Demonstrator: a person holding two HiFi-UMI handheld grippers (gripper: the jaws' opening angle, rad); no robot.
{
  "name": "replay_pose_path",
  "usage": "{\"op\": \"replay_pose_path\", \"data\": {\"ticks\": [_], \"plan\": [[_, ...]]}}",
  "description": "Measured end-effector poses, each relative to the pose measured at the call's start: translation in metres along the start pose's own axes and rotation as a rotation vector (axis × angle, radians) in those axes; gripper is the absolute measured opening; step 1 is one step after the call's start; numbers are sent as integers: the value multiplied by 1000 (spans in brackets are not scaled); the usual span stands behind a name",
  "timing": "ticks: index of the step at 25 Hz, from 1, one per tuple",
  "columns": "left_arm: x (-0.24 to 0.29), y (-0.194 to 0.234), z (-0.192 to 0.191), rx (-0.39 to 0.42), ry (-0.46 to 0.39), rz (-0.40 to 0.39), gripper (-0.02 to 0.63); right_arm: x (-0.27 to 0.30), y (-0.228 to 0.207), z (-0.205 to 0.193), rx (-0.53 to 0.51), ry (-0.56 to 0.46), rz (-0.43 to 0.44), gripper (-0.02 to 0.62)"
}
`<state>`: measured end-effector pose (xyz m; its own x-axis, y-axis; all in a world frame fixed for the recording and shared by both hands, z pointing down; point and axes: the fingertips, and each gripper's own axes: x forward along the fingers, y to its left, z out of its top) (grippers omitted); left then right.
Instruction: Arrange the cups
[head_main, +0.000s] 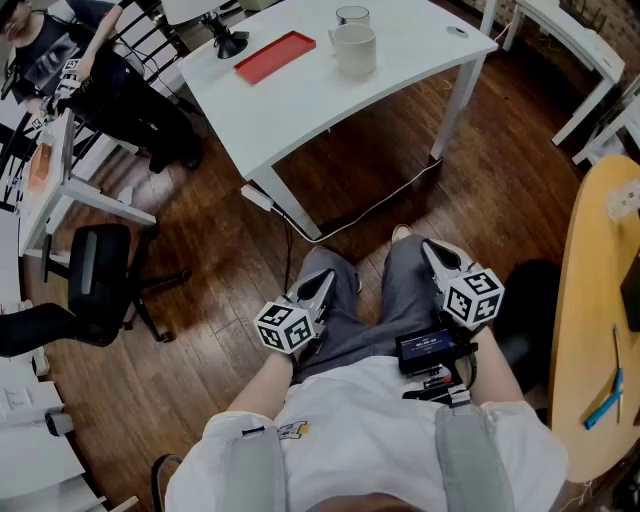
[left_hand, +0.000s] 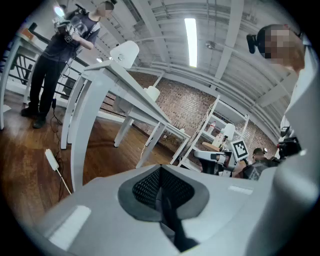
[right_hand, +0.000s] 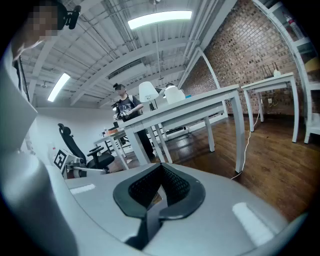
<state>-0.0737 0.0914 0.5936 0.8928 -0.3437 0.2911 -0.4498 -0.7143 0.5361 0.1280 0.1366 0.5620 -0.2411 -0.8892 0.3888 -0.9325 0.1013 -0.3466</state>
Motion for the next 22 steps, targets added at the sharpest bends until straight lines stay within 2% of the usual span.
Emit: {"op": "replay_pose_path", "data": {"ticks": [4,7,10,13,17,22], "plan": [[3,18,15,11,9,10,0,24,1,6,30,-14,13,1],[12,29,22,17,9,46,0,40,-11,6,53,6,4,0],[19,36,30,3,-28,47,0,49,-25,11,-4,21,-21,0],[31,47,47,-70,-96,23,0,56,-41,26,-65,8,-56,2],[55,46,52,-120,-86,0,0,57,-63,46,-123,-6,-100,0],[81,49,57,-27,-35,52,0,67,-97,58,-113,1,-118,0]]}}
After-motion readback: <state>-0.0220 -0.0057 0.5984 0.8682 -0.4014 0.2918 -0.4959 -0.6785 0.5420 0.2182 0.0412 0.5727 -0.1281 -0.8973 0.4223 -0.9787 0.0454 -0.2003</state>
